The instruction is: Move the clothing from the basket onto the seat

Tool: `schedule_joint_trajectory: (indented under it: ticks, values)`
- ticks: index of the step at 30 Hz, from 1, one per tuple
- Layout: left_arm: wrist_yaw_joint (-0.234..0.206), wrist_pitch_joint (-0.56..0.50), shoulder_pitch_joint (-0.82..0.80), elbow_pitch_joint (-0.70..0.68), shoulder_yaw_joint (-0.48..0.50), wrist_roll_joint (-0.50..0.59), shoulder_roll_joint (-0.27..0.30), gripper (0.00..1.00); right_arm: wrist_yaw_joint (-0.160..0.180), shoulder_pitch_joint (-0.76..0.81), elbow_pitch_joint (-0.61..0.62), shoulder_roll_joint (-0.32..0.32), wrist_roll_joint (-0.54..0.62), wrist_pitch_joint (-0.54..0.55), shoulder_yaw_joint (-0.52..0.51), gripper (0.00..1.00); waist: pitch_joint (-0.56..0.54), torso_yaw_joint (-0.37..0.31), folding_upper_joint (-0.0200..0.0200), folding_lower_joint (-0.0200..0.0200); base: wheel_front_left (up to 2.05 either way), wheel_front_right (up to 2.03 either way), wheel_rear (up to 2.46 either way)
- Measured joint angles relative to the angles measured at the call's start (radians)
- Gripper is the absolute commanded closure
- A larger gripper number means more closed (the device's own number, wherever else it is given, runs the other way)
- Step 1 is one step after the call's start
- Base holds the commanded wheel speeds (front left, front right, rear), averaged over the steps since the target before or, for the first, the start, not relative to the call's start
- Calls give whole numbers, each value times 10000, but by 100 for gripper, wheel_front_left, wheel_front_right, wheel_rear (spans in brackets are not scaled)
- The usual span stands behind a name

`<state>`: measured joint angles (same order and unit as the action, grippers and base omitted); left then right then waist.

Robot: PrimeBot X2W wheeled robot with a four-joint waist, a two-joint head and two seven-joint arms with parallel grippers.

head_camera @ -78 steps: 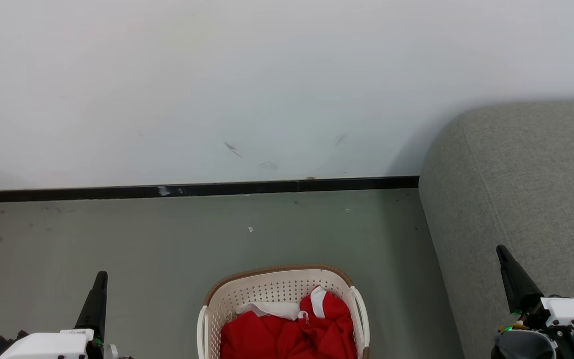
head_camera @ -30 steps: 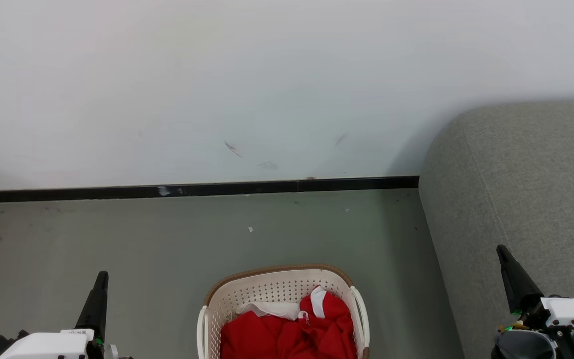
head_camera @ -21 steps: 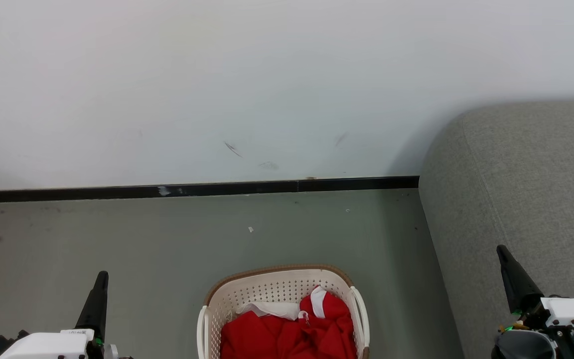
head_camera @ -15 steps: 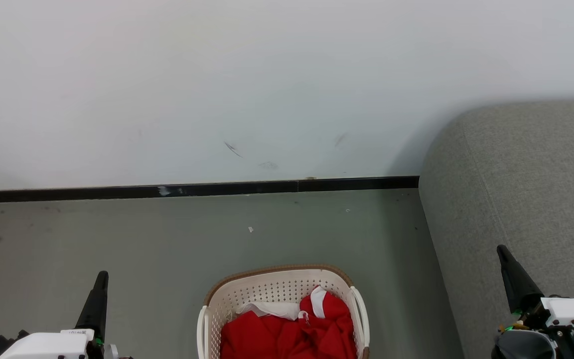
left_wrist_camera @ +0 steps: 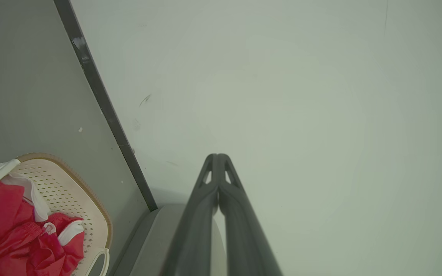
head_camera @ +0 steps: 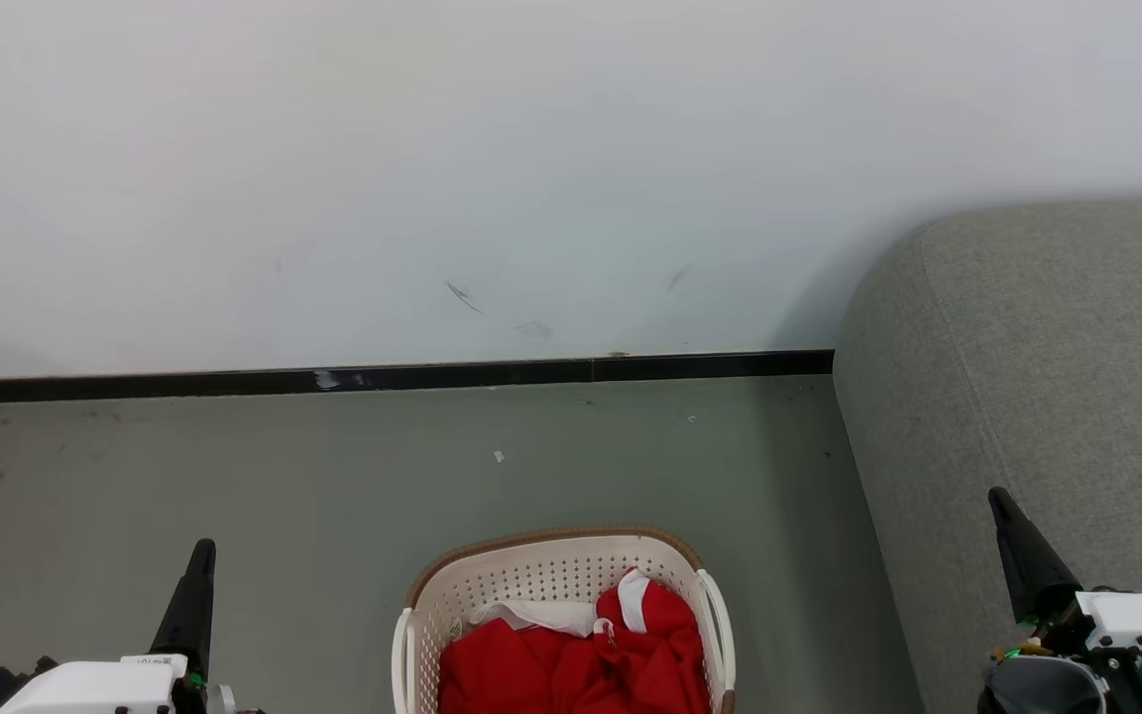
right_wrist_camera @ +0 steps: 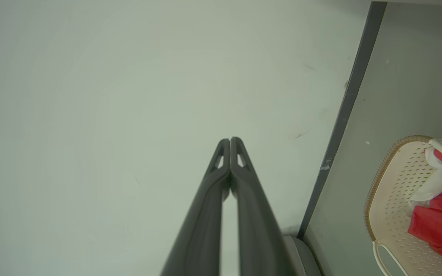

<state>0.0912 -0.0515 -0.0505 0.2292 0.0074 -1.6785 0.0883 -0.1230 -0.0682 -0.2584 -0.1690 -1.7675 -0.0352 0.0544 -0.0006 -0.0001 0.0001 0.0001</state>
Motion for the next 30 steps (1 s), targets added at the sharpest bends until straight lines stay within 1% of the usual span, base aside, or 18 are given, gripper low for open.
schedule_joint_trajectory:
  ticks: [22, 23, 28, 30]
  values:
    - [0, 0, 0, 0, 4, 0, -2, 100, 0, 0, 0, -2, -2, -2, 6, 100, -1, -1, 0, 0, 0, 0, 0]
    - [0, 0, 0, 0, 6, 0, -2, 0, 0, 0, 0, -2, -2, -2, 6, 0, -1, -1, 0, 0, 0, 0, 0]
    - [-10, 0, 392, 474, -102, -2, -303, 0, 12, 474, -407, 347, 0, 0, 79, 0, 0, -2, 0, 0, 0, 0, 0]
    - [-12, 4, 464, 497, -121, -2, -337, 0, 12, 599, -422, 405, 0, -2, 94, 0, 0, -2, 0, 0, 0, 0, 0]
